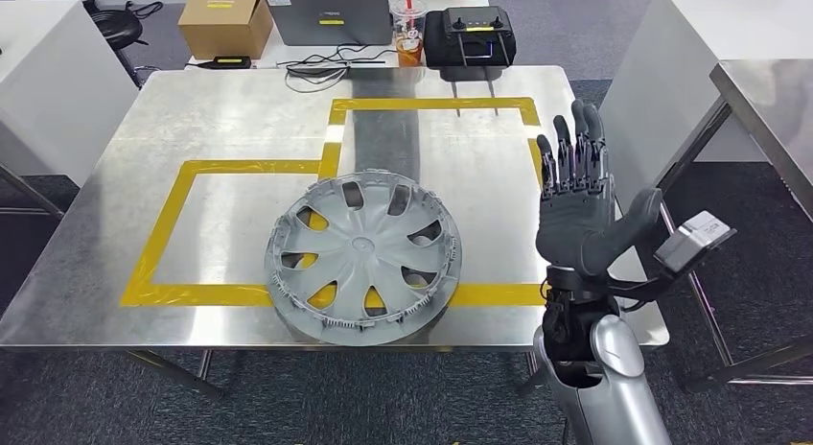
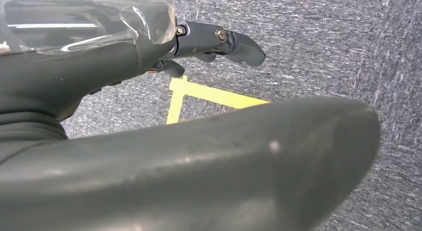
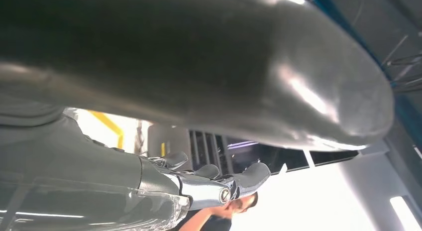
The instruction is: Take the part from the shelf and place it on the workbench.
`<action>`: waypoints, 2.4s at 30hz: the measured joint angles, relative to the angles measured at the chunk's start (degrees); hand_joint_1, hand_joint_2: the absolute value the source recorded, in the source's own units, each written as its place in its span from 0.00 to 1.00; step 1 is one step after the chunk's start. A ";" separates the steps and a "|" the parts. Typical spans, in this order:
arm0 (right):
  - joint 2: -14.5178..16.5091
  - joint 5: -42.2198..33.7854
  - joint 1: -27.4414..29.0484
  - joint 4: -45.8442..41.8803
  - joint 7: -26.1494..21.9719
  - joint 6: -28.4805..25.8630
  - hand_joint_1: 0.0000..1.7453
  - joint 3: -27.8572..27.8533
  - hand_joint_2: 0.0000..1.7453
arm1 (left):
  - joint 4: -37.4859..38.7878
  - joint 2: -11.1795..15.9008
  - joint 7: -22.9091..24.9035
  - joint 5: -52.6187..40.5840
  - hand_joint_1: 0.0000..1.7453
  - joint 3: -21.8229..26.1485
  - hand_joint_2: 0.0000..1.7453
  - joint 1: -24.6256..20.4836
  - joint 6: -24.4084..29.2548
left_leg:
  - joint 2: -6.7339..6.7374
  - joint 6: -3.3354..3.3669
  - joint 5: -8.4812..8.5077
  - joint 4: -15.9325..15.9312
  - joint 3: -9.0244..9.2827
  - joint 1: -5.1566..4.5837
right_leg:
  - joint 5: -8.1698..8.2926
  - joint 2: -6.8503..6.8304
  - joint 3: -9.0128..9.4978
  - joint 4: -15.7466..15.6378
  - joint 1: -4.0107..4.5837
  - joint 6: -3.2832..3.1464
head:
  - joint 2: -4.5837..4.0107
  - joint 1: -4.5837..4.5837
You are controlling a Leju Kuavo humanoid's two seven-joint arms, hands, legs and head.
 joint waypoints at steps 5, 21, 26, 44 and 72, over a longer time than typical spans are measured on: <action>-1.18 1.41 4.55 -3.04 -0.96 -1.33 0.00 -0.30 0.00 | 0.00 0.42 -0.25 -0.01 0.00 0.00 0.00 0.34 -0.79 | -0.13 1.25 2.19 -9.04 4.81 -0.65 | 0.65 0.00 -0.35 0.00 0.34 1.09 | 0.00 0.08; -2.88 3.15 11.74 -7.14 -1.56 -2.83 0.00 -2.89 0.00 | 0.00 1.25 -0.20 -0.69 0.00 0.01 0.00 0.83 -1.78 | 0.10 1.48 6.23 -9.00 1.34 -0.88 | -3.39 0.09 3.98 -0.16 0.38 0.76 | 0.00 0.30; -2.52 3.86 12.53 -7.57 -1.21 -2.87 0.00 -3.11 0.00 | 0.00 1.30 -0.16 -0.43 0.00 0.02 0.00 0.96 -1.71 | 0.19 -0.14 -2.59 2.48 -2.80 -0.31 | -1.69 -0.09 2.27 -0.28 0.21 -0.98 | 0.00 -0.04; -1.85 4.90 15.01 -8.57 -0.22 -3.27 0.00 -5.39 0.00 | 0.00 1.08 -0.29 0.03 0.00 0.00 0.00 0.37 -0.73 | 0.65 3.44 6.12 -11.79 3.49 -0.86 | -7.91 -0.08 -4.71 15.72 0.00 1.77 | 0.00 0.41; -0.26 9.15 19.85 -7.85 9.01 -4.21 0.00 -11.25 0.00 | -0.02 1.33 0.97 -1.69 0.00 0.00 0.00 0.32 -2.00 | 0.71 3.64 5.01 -12.43 5.59 -0.99 | -6.61 -0.05 -4.42 10.46 0.20 0.59 | 0.01 0.39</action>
